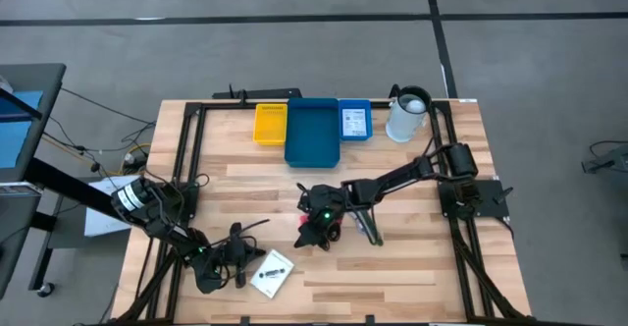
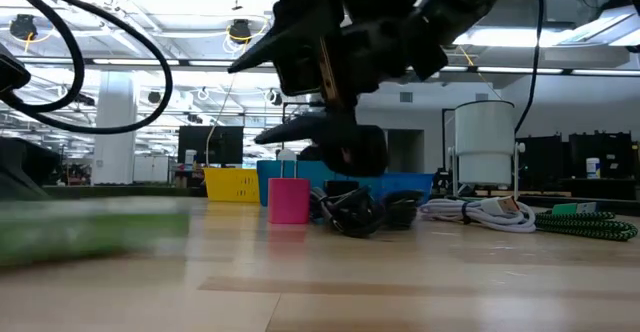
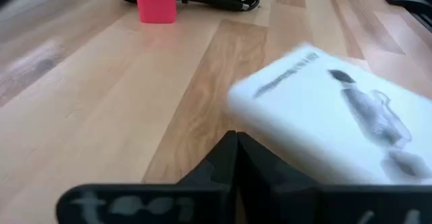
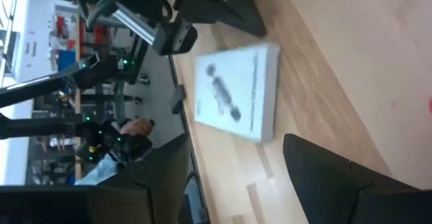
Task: Pick and place items into bin
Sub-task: Put the white card reader box into the blue bin
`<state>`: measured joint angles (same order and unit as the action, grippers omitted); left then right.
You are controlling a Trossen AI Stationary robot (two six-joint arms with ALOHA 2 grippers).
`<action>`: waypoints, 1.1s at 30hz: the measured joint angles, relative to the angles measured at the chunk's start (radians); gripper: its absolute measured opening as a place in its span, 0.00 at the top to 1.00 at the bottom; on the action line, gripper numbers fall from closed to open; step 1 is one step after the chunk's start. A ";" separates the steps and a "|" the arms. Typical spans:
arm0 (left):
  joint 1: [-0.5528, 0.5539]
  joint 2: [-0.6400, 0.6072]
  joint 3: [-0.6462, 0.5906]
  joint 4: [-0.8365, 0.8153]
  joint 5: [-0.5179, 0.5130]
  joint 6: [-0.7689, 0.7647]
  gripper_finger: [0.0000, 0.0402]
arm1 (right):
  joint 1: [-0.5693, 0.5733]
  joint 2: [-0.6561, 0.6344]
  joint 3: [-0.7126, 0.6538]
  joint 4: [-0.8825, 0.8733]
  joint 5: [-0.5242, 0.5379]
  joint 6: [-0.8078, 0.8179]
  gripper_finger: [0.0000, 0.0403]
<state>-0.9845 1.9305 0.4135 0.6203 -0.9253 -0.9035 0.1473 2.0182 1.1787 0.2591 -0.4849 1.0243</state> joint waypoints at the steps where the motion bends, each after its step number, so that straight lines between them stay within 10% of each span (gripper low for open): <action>1: 0.000 0.000 0.000 0.000 0.000 0.000 1.00 | -0.003 0.000 0.004 -0.002 0.000 -0.007 0.42; 33: -0.037 -0.095 0.001 0.068 -0.068 0.306 1.00 | 0.009 -0.002 0.098 -0.215 -0.012 -0.204 0.42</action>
<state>-1.0214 1.8351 0.4141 0.6880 -0.9928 -0.5976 0.1558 2.0159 1.2762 0.0444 -0.4965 0.8203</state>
